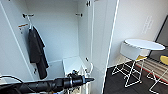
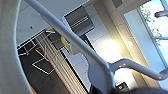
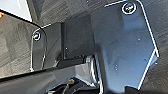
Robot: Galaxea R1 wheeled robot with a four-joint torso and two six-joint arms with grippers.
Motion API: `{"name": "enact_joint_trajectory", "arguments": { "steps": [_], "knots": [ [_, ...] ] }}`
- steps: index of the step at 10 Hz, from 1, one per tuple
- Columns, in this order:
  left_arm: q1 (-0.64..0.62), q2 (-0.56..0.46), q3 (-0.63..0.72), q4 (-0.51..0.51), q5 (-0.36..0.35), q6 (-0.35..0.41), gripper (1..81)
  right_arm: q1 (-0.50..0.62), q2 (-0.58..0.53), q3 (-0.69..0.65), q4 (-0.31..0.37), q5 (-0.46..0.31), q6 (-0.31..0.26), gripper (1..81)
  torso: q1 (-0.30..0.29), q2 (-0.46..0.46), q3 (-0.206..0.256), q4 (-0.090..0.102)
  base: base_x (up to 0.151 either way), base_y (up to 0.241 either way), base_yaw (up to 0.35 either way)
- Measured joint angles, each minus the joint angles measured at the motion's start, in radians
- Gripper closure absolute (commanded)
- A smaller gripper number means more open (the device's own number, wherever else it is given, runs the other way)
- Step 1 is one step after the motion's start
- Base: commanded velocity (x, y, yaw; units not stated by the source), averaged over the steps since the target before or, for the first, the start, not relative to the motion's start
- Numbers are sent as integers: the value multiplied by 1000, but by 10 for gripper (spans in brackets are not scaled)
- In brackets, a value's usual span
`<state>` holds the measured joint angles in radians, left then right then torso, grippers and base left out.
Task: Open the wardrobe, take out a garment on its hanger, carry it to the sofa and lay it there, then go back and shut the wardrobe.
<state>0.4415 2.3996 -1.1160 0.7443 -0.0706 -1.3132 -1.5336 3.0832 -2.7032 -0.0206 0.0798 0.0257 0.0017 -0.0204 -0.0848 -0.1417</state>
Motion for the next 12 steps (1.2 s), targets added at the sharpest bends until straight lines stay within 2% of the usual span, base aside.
{"name": "enact_joint_trajectory", "arguments": {
  "steps": [3,11,12],
  "knots": [
    [4,2,0,4,2,2,811,-3,0,-2,0,-1,0,10,0,0,0,0,0,0,-292],
    [24,0,40,97,3,0,811,-5,6,-4,0,-1,0,10,0,0,0,0,0,0,-293],
    [25,1,40,99,21,0,811,-5,5,-4,0,-1,0,10,0,0,0,0,0,0,-293]
  ]
}}
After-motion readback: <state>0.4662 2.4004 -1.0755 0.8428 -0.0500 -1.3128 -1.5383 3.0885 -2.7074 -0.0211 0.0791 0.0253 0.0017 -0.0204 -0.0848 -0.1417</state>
